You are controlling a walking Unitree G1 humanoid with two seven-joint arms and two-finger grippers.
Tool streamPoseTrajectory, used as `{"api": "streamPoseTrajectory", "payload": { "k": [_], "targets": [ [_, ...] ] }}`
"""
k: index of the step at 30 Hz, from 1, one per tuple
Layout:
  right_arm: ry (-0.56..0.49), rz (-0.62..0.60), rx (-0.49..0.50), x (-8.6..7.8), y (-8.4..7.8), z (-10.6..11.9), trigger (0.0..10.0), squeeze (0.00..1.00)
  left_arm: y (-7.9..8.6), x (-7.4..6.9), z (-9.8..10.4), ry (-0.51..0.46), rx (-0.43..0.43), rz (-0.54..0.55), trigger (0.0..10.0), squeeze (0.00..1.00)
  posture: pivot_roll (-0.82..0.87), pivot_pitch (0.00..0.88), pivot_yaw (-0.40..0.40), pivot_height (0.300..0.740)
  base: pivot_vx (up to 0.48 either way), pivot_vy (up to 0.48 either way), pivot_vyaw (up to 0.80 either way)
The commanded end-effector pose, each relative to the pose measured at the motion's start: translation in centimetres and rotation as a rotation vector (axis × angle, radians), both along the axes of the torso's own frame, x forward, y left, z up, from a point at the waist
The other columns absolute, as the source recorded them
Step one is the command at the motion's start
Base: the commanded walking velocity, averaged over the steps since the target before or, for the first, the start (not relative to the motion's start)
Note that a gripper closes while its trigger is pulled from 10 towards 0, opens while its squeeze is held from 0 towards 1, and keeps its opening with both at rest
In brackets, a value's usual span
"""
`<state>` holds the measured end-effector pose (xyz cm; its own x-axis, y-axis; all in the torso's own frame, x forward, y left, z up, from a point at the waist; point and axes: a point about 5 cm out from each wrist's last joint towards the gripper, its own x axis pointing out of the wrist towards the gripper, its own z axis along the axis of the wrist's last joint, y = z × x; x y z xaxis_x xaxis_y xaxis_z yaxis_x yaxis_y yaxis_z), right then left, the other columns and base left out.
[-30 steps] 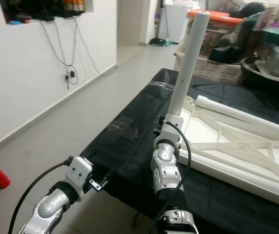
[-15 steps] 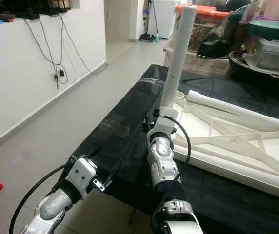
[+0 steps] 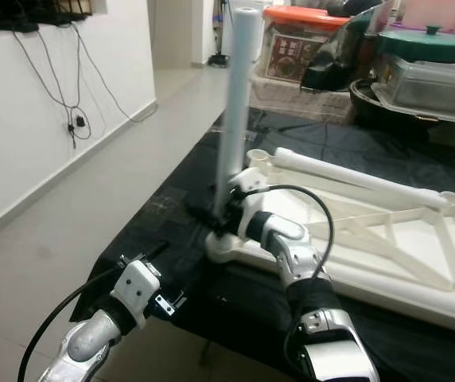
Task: Building children table
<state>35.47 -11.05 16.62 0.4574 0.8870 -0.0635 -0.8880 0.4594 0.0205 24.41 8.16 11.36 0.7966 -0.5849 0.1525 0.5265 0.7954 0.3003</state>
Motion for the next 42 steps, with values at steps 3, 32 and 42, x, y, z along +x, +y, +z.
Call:
{"api": "streamPoseTrajectory", "payload": {
  "k": [3,32,42],
  "targets": [
    [0.050,0.144,-0.032,-0.4,2.0,-0.9,10.0,0.00,0.0,-0.4,-0.4,0.007,0.010,-0.005,10.0,0.00,0.19,0.000,-0.076,0.740,0.000,0.000,0.00],
    [0.099,-1.432,0.061,0.6,-2.6,-2.7,0.0,0.00,0.0,-0.9,-0.7,0.033,0.016,-0.011,10.0,0.00,0.19,0.000,-0.062,0.740,0.000,0.000,0.00],
    [0.075,-1.146,0.212,0.8,2.6,-1.8,10.0,0.00,0.1,-0.7,-0.6,0.037,0.019,-0.009,10.0,0.00,0.19,0.000,-0.066,0.740,0.000,0.000,0.00]
  ]
}}
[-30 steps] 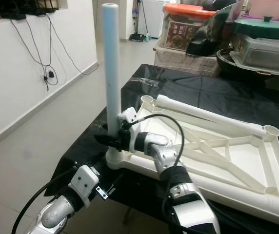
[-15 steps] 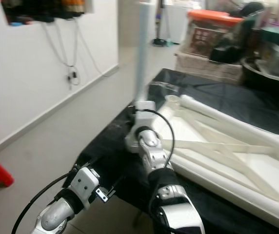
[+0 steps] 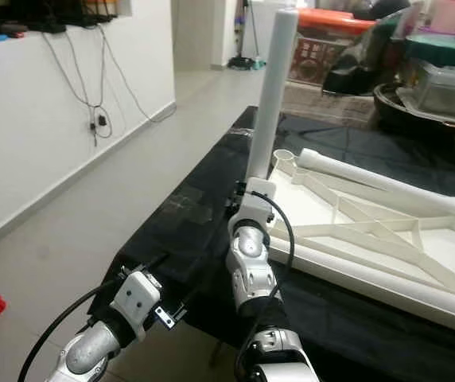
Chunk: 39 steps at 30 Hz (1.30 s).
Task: Building children table
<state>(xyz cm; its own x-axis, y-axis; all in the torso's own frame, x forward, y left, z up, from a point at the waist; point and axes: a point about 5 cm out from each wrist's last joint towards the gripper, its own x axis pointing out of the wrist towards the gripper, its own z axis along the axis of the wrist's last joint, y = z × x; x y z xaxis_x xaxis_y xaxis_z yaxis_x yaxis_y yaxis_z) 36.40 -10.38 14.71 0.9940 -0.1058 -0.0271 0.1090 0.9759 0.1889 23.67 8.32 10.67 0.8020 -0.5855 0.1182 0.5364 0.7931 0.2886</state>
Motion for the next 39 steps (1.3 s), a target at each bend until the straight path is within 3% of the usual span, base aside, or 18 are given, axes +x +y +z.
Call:
{"api": "streamPoseTrajectory", "payload": {
  "k": [1,2,3,4,9,11,12,14,16,21,23,24,25,31,34,35,37,39],
  "targets": [
    [-0.006,0.058,0.039,-0.1,1.9,0.1,10.0,0.00,-0.1,0.0,0.1,0.001,0.010,-0.010,10.0,0.00,0.19,0.000,-0.066,0.740,0.000,0.000,0.00],
    [-0.006,0.058,0.039,-0.1,1.9,0.1,10.0,0.00,-0.1,0.0,0.1,0.001,0.010,-0.010,10.0,0.00,0.19,0.000,-0.066,0.740,0.000,0.000,0.00],
    [-0.097,0.297,0.009,0.9,1.5,1.6,10.0,0.00,-0.1,0.1,0.1,0.001,0.009,-0.009,10.0,0.00,0.19,0.000,-0.070,0.740,0.000,0.000,0.00],
    [-0.125,0.396,-0.008,1.2,1.2,2.1,10.0,0.00,-0.1,0.1,0.2,0.001,0.008,-0.009,10.0,0.00,0.19,0.000,-0.067,0.740,0.000,0.000,0.00],
    [-0.119,0.574,-0.037,1.4,1.2,2.6,10.0,0.00,-0.1,0.1,0.2,0.000,0.008,-0.008,10.0,0.00,0.19,0.000,-0.067,0.740,0.000,0.000,0.00],
    [-0.065,0.861,-0.121,0.8,1.8,2.5,10.0,0.00,-0.2,0.2,0.2,0.001,0.008,-0.008,10.0,0.00,0.19,0.000,-0.073,0.740,0.000,0.000,0.00],
    [-0.065,0.861,-0.121,0.8,1.8,2.5,10.0,0.00,-0.2,0.2,0.2,0.001,0.008,-0.008,10.0,0.00,0.19,0.000,-0.073,0.740,0.000,0.000,0.00],
    [-0.013,1.083,-0.236,0.1,2.1,1.9,10.0,0.00,-0.2,0.3,0.2,0.001,0.008,-0.009,10.0,0.00,0.19,0.000,-0.070,0.740,0.000,0.000,0.00],
    [0.001,1.175,-0.301,-0.3,2.4,1.6,10.0,0.00,-0.3,0.3,0.2,0.000,0.009,-0.010,10.0,0.00,0.19,0.000,-0.073,0.740,0.000,0.000,0.00],
    [0.005,1.320,-0.297,-0.5,4.0,1.8,10.0,0.00,-0.3,0.3,0.3,-0.004,0.011,-0.009,10.0,0.00,0.20,0.000,-0.080,0.740,0.000,0.000,0.00],
    [0.005,1.320,-0.297,-0.5,4.0,1.8,10.0,0.00,-0.3,0.3,0.3,-0.004,0.011,-0.009,10.0,0.00,0.20,0.000,-0.080,0.740,0.000,0.000,0.00],
    [0.001,1.348,-0.281,-0.5,4.4,1.8,8.9,0.00,-0.3,0.3,0.3,-0.005,0.013,-0.010,10.0,0.00,0.20,0.000,-0.080,0.740,0.000,0.000,0.00],
    [-0.004,1.370,-0.260,-0.6,4.8,1.9,0.0,0.00,-0.3,0.3,0.3,-0.005,0.013,-0.011,10.0,0.00,0.20,0.000,-0.080,0.740,0.000,0.000,0.00],
    [-0.018,1.356,-0.231,-0.7,5.0,1.7,0.0,0.00,-0.4,0.3,0.4,-0.004,0.014,-0.012,10.0,0.00,0.20,0.000,-0.082,0.740,0.000,0.000,0.00],
    [0.012,1.021,-0.184,0.9,4.0,1.3,0.0,0.00,-0.3,0.2,0.4,-0.002,0.013,-0.011,10.0,0.00,0.20,0.000,-0.079,0.740,0.000,0.000,0.00],
    [0.012,1.021,-0.184,0.9,4.0,1.3,0.0,0.00,-0.3,0.2,0.4,-0.002,0.013,-0.011,10.0,0.00,0.20,0.000,-0.079,0.740,0.000,0.000,0.00],
    [0.076,0.763,-0.158,2.0,2.7,0.7,0.0,0.00,-0.2,0.2,0.4,-0.001,0.012,-0.011,10.0,0.00,0.20,0.000,-0.078,0.740,0.000,0.000,0.00],
    [0.076,0.763,-0.158,2.0,2.7,0.7,0.0,0.00,-0.2,0.2,0.4,-0.001,0.012,-0.011,10.0,0.00,0.20,0.000,-0.078,0.740,0.000,0.000,0.00]
  ]
}}
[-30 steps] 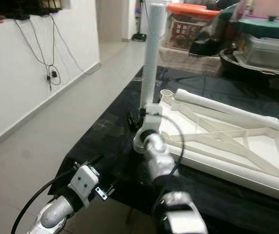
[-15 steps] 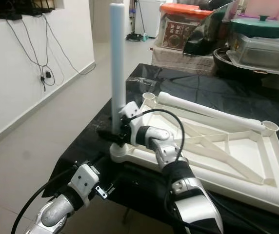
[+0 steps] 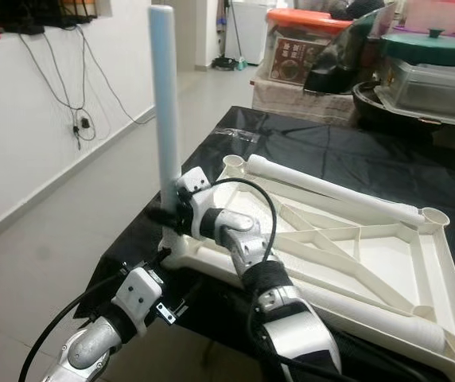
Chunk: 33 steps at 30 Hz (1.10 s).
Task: Building children table
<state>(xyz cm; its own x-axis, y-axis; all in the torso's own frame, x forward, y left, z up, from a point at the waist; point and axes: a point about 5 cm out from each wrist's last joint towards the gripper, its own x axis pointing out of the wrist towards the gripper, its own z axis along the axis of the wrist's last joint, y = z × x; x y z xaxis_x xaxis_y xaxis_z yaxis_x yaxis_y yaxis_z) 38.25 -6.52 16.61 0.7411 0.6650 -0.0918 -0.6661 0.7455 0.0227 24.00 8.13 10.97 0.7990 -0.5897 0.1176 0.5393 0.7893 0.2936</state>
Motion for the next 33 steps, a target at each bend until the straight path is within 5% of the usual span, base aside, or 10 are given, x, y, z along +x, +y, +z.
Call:
{"api": "streamPoseTrajectory", "payload": {
  "k": [1,5,12,13,14,17,18,21,22,33],
  "targets": [
    [0.065,-0.389,0.009,0.8,-3.3,-1.4,0.0,0.00,0.0,-0.2,0.1,0.004,0.007,-0.006,10.0,0.00,0.19,0.000,-0.069,0.740,0.000,0.000,0.00],
    [0.060,-1.007,0.037,-0.4,-8.5,-2.4,0.0,0.00,0.0,-0.2,0.0,0.008,0.006,-0.007,10.0,0.00,0.19,0.000,-0.064,0.740,0.000,0.000,0.00],
    [0.065,-1.148,0.075,-2.1,-7.9,-2.8,0.0,0.00,0.0,-0.1,0.0,0.010,0.006,-0.007,10.0,0.00,0.19,0.000,-0.067,0.740,0.000,0.000,0.00],
    [0.061,-1.115,0.103,-2.1,-7.0,-2.6,2.8,0.00,0.0,-0.1,0.0,0.009,0.005,-0.006,10.0,0.00,0.19,0.000,-0.067,0.740,0.000,0.000,0.00],
    [0.047,-1.050,0.137,-1.8,-6.0,-2.3,10.0,0.00,0.0,-0.1,0.0,0.009,0.005,-0.006,10.0,0.00,0.19,0.000,-0.068,0.740,0.000,0.000,0.00],
    [0.030,-1.011,0.155,-1.6,-5.3,-2.0,10.0,0.00,-0.1,0.0,0.0,0.009,0.005,-0.006,10.0,0.00,0.19,0.000,-0.068,0.740,0.000,0.000,0.00],
    [0.006,-0.950,0.181,-1.4,-4.5,-1.6,10.0,1.00,-0.1,0.0,0.0,0.010,0.005,-0.006,10.0,0.00,0.19,0.000,-0.070,0.740,0.000,0.000,0.00],
    [-0.031,-0.889,0.191,-1.2,-3.9,-1.1,10.0,1.00,0.0,-0.1,0.0,0.010,0.004,-0.006,10.0,0.00,0.18,0.000,-0.066,0.740,0.000,0.000,0.00],
    [-0.090,-0.783,0.213,-1.0,-3.2,-0.2,10.0,0.00,0.0,-0.1,0.0,0.010,0.004,-0.005,10.0,0.00,0.19,0.000,-0.071,0.740,0.000,0.000,0.00],
    [-0.032,-0.174,0.173,-0.1,-3.4,0.9,10.0,0.00,0.0,0.0,0.0,0.004,0.002,-0.002,10.0,0.00,0.18,0.000,-0.070,0.740,0.000,0.000,0.00]
  ]
}}
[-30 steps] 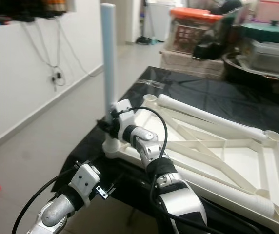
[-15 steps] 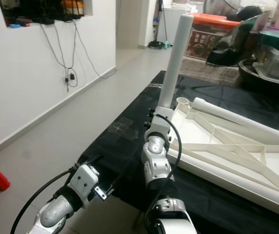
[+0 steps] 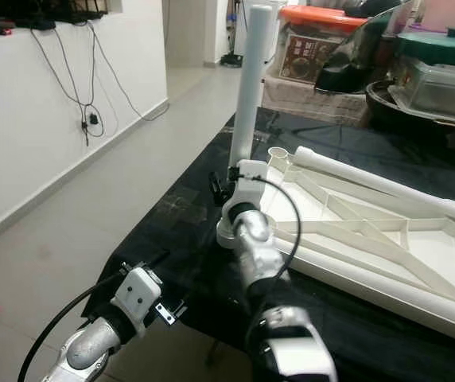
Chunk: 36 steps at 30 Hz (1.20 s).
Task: Building children table
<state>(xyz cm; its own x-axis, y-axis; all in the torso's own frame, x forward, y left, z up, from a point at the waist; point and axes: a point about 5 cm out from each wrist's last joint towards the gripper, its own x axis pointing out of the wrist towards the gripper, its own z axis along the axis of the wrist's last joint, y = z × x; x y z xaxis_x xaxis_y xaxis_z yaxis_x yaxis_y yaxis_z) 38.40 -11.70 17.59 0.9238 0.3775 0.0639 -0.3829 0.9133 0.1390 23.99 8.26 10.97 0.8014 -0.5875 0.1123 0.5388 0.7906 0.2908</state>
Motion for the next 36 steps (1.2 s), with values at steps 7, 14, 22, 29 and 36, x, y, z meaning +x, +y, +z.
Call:
{"api": "streamPoseTrajectory", "payload": {
  "k": [7,14,22,29,36],
  "targets": [
    [0.037,0.473,-0.154,-0.8,2.1,-0.4,10.0,0.00,-0.2,0.0,0.1,-0.007,0.000,-0.002,10.0,0.00,0.19,0.000,-0.076,0.740,0.000,0.000,0.00],
    [0.034,0.791,-0.210,-1.6,2.5,0.0,10.0,0.00,-0.2,0.1,0.1,-0.010,0.002,-0.001,10.0,0.00,0.20,0.000,-0.082,0.740,0.000,0.000,0.00],
    [0.037,0.885,-0.243,-2.3,3.2,-0.7,0.0,0.00,-0.2,0.0,0.0,-0.008,0.003,-0.003,10.0,0.00,0.20,0.000,-0.085,0.740,0.000,0.000,0.00],
    [0.039,0.591,-0.224,-0.8,3.2,-0.9,0.0,0.00,-0.2,0.0,-0.1,-0.005,0.005,-0.004,10.0,0.00,0.20,0.000,-0.080,0.740,0.000,0.000,0.00],
    [0.148,-0.155,-0.170,1.3,-0.4,-1.9,0.0,0.00,-0.1,-0.1,-0.2,-0.001,0.007,-0.007,10.0,0.00,0.19,0.000,-0.075,0.740,0.000,0.000,0.00]
  ]
}}
